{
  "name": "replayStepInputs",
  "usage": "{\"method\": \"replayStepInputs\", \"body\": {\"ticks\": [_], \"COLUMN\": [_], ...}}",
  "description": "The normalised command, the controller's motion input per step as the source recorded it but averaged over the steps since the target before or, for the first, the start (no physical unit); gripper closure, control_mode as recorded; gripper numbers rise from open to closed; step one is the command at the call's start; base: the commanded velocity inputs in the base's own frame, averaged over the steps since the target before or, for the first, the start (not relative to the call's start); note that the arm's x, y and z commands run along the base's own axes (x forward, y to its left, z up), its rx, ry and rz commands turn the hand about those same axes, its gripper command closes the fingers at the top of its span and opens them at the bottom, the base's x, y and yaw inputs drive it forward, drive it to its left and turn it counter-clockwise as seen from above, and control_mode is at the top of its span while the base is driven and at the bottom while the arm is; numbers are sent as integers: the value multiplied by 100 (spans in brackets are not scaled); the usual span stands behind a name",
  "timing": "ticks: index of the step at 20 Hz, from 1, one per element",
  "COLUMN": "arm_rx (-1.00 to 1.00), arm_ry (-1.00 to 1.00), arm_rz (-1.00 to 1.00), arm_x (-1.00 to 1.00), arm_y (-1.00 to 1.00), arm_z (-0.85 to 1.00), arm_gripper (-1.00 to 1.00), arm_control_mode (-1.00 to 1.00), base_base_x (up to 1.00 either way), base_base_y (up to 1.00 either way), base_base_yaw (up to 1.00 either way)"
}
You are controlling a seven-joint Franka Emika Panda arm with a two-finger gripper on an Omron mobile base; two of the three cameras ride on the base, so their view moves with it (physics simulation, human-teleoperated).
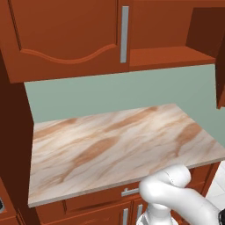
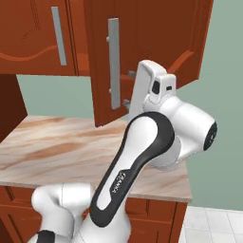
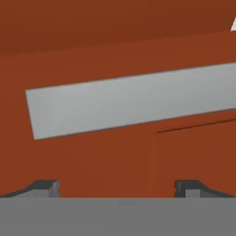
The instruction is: Close all open cabinet doors.
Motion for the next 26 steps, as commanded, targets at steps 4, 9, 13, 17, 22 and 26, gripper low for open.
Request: {"method": "replayStepInputs", "body": {"ticks": [4,9,13,17,22,26], "arm_rx": [-4,-4,0,-2,-8,-9], "arm_ry": [0,3,11,15,14,10], "arm_rz": [0,-1,-12,-15,-19,-21], "arm_x": [9,51,94,100,100,100], "arm_y": [100,97,45,24,29,25], "arm_z": [0,0,0,0,0,0], "arm_gripper": [-100,-100,-100,-100,-100,-100], "arm_control_mode": [-100,-100,-100,-100,-100,-100], "base_base_x": [0,0,0,0,0,0], "base_base_y": [0,0,0,0,0,0], "base_base_yaw": [0,0,0,0,0,0]}}
